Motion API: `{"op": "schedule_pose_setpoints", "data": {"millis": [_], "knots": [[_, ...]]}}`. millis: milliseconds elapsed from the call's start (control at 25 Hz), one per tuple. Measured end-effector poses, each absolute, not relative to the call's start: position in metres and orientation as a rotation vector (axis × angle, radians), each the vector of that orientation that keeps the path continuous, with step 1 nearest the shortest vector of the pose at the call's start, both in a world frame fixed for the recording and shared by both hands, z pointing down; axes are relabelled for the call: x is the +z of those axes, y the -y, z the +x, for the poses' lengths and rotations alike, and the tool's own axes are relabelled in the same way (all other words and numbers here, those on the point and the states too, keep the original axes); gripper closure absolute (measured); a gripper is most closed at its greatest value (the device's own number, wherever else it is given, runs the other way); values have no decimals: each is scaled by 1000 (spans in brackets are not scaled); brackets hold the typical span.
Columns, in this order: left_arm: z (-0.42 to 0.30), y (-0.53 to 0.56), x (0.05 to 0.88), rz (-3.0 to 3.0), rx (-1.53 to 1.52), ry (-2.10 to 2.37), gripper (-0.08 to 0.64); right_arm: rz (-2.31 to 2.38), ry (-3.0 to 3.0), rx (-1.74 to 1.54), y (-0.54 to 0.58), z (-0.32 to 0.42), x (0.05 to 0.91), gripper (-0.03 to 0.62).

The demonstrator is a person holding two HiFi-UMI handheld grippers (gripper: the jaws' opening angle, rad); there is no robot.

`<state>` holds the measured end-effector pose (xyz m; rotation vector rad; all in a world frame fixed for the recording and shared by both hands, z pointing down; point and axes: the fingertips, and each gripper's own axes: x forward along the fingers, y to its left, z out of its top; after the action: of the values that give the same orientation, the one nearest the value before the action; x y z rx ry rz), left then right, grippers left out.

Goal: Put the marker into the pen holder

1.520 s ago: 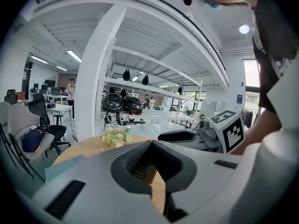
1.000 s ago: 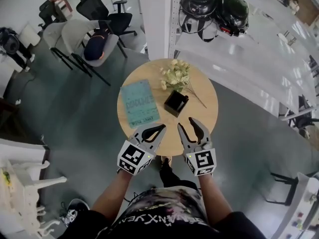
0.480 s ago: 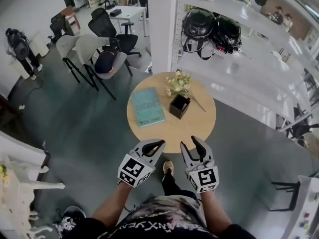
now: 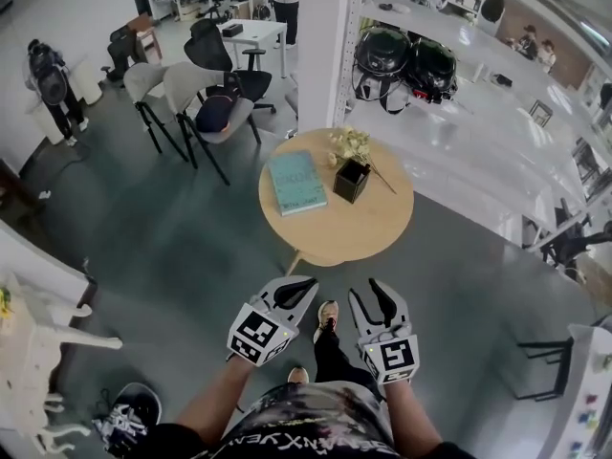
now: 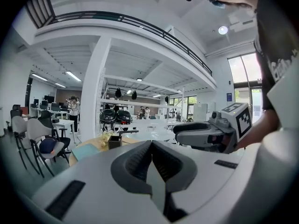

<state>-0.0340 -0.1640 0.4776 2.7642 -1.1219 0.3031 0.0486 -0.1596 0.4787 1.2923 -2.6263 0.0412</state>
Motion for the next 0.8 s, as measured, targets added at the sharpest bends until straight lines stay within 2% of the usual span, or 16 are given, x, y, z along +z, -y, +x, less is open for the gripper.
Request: {"op": "schedule_pose_setpoints", "data": {"millis": [320, 800], "knots": [[-31, 108, 453, 2773, 263, 1127, 541, 1274, 2621, 9, 94, 52, 457, 436], [13, 103, 442, 2754, 308, 1171, 541, 1226, 2654, 10, 81, 99, 449, 436]]}}
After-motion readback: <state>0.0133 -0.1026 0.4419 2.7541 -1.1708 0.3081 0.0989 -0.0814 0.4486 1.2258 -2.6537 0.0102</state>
